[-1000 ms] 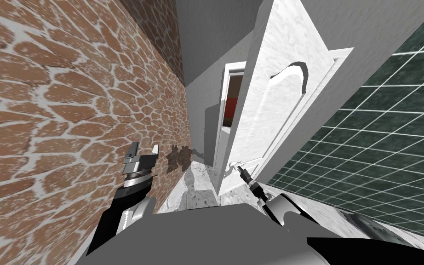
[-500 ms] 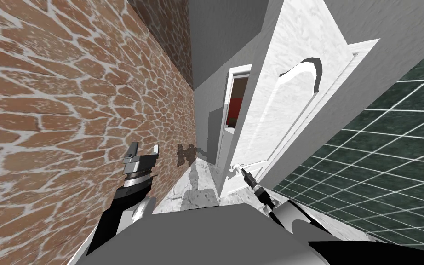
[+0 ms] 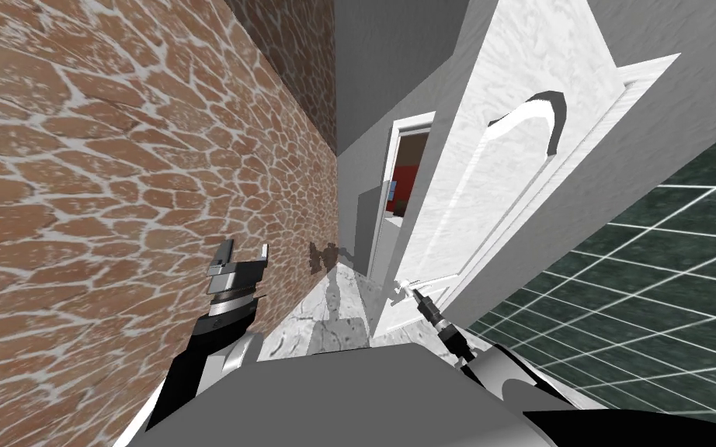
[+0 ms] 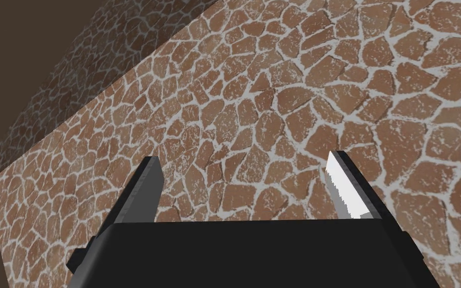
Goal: Pull the door open
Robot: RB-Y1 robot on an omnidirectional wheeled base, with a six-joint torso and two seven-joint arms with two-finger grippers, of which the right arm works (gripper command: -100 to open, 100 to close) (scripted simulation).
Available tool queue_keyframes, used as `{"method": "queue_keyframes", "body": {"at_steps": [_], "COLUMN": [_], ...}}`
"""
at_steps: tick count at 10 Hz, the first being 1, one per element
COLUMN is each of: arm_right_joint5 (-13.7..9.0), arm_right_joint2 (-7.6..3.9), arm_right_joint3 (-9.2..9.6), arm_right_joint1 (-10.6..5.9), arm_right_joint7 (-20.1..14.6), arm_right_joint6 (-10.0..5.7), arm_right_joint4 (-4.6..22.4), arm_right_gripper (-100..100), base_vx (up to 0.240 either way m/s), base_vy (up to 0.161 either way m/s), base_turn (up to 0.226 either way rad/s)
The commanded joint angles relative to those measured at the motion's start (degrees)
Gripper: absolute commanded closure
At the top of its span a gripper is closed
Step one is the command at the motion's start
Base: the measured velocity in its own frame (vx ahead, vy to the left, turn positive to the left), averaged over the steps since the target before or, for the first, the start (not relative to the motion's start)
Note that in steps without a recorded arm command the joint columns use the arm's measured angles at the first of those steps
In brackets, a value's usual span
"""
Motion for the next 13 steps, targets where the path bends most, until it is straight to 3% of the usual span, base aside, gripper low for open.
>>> {"method": "queue_keyframes", "body": {"at_steps": [1, 12, 13], "arm_right_joint5": [0.0, -0.3, -0.2], "arm_right_joint2": [0.00, -0.97, -0.85], "arm_right_joint3": [0.00, -0.01, 0.01], "arm_right_joint1": [0.00, 2.23, 2.53], "arm_right_joint7": [0.0, -0.3, -0.3], "arm_right_joint6": [0.00, -2.35, -1.56], "arm_right_joint4": [0.0, -0.2, -1.3], "arm_right_gripper": [100, 100, 100], "base_vx": [-0.063, -0.175, -0.065], "base_vy": [-0.036, -0.089, -0.030], "base_turn": [0.039, 0.151, 0.032]}}
